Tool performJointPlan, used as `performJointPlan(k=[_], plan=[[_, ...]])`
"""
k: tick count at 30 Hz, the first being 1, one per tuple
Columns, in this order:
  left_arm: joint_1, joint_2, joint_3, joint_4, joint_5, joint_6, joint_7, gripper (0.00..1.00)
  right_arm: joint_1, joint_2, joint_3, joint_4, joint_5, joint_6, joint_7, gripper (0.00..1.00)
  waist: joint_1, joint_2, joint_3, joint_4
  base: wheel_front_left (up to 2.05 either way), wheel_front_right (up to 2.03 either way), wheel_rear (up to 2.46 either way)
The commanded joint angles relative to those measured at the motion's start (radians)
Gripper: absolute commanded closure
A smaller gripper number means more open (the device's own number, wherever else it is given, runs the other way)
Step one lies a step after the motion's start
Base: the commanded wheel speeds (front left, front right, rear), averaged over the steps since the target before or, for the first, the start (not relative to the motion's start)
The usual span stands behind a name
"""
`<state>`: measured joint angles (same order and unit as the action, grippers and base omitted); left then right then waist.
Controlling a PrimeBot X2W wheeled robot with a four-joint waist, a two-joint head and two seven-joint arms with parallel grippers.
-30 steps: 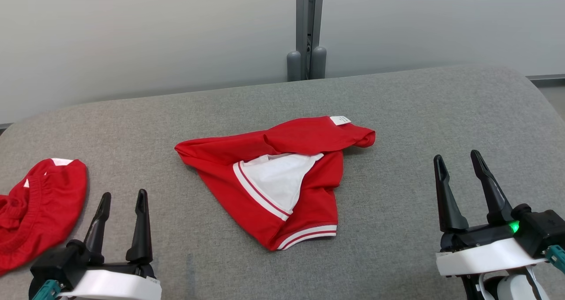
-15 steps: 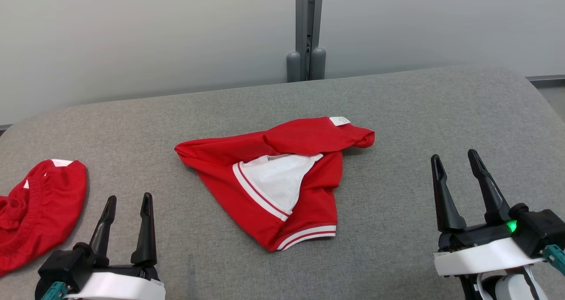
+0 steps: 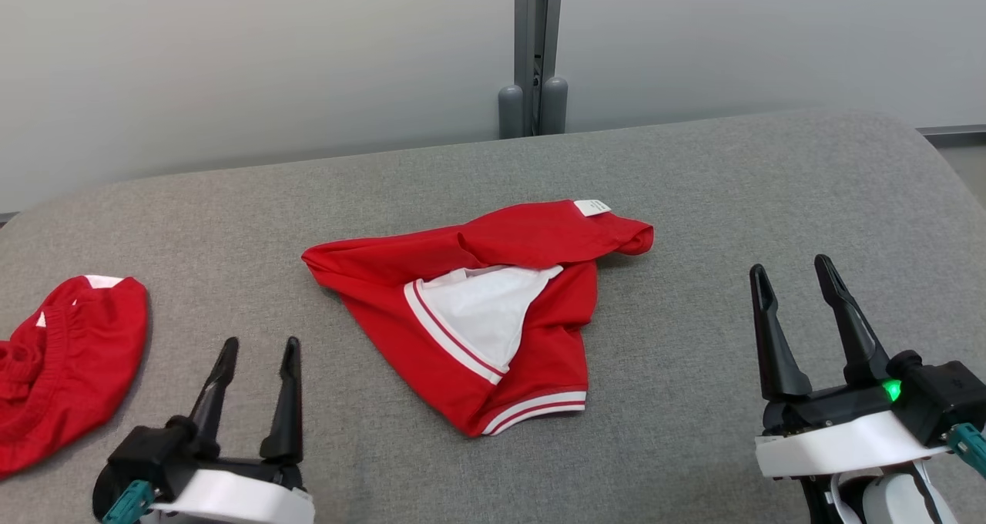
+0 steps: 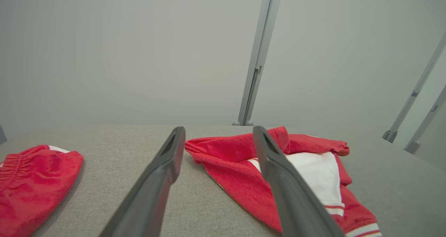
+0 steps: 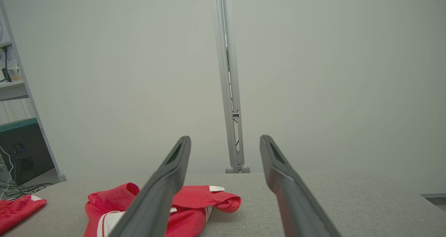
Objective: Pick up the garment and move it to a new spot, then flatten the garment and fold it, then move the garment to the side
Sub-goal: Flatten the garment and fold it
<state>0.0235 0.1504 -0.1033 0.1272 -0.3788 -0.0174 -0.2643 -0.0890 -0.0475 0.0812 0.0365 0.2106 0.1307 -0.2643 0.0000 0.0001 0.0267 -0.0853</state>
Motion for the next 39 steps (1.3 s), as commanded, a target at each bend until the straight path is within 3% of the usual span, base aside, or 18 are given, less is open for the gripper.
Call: performJointPlan(k=[1, 9, 16, 22, 26, 27, 28, 33, 39], plan=[[-0.031, 0.003, -0.019, 0.004, 0.013, -0.012, 0.004, 0.00, -0.006, -0.006, 0.000, -0.006, 0.002, 0.000, 0.000, 0.00, 0.0000, -0.0001, 0.004, -0.001, 0.00, 0.00, 0.00], [-0.162, -0.024, -0.191, 0.055, 0.067, -0.064, 0.164, 0.00, -0.034, -0.006, -0.011, -0.015, -0.008, 0.000, 0.000, 0.00, 0.0000, -0.0001, 0.028, -0.031, 0.00, 0.00, 0.00], [-0.258, -0.046, -0.297, 0.126, 0.094, -0.084, 0.286, 0.00, -0.057, -0.005, -0.014, -0.027, -0.005, 0.000, 0.000, 0.00, 0.0000, -0.0001, 0.062, -0.077, 0.00, 0.00, 0.00], [-0.338, -0.055, -0.350, 0.237, 0.118, -0.081, 0.380, 0.00, -0.078, -0.005, -0.001, -0.036, 0.008, 0.000, 0.000, 0.00, 0.0000, -0.0001, 0.103, -0.123, 0.00, 0.00, 0.00], [-0.375, -0.059, -0.354, 0.296, 0.129, -0.052, 0.414, 0.00, -0.084, -0.005, 0.002, -0.039, 0.013, 0.000, 0.000, 0.00, 0.0000, -0.0001, 0.118, -0.145, 0.00, 0.00, 0.00], [-0.383, -0.056, -0.355, 0.308, 0.139, -0.040, 0.417, 0.04, -0.084, -0.005, 0.002, -0.040, 0.013, 0.000, 0.000, 0.00, 0.0000, -0.0001, 0.120, -0.148, 0.00, 0.00, 0.00], [-0.388, -0.053, -0.355, 0.318, 0.145, -0.030, 0.421, 0.16, -0.083, -0.005, 0.002, -0.041, 0.014, 0.000, 0.000, 0.00, 0.0000, -0.0001, 0.121, -0.151, 0.00, 0.00, 0.00], [-0.401, -0.046, -0.361, 0.342, 0.154, -0.021, 0.410, 1.00, -0.075, -0.006, -0.006, -0.043, 0.017, 0.000, 0.000, 0.00, 0.0000, -0.0001, 0.123, -0.148, 0.00, 0.00, 0.00], [-0.382, -0.050, -0.367, 0.303, 0.135, -0.033, 0.369, 1.00, -0.070, -0.005, -0.007, -0.036, 0.012, 0.000, 0.000, 0.00, 0.0000, -0.0001, 0.101, -0.111, 0.00, 0.00, 0.00]])
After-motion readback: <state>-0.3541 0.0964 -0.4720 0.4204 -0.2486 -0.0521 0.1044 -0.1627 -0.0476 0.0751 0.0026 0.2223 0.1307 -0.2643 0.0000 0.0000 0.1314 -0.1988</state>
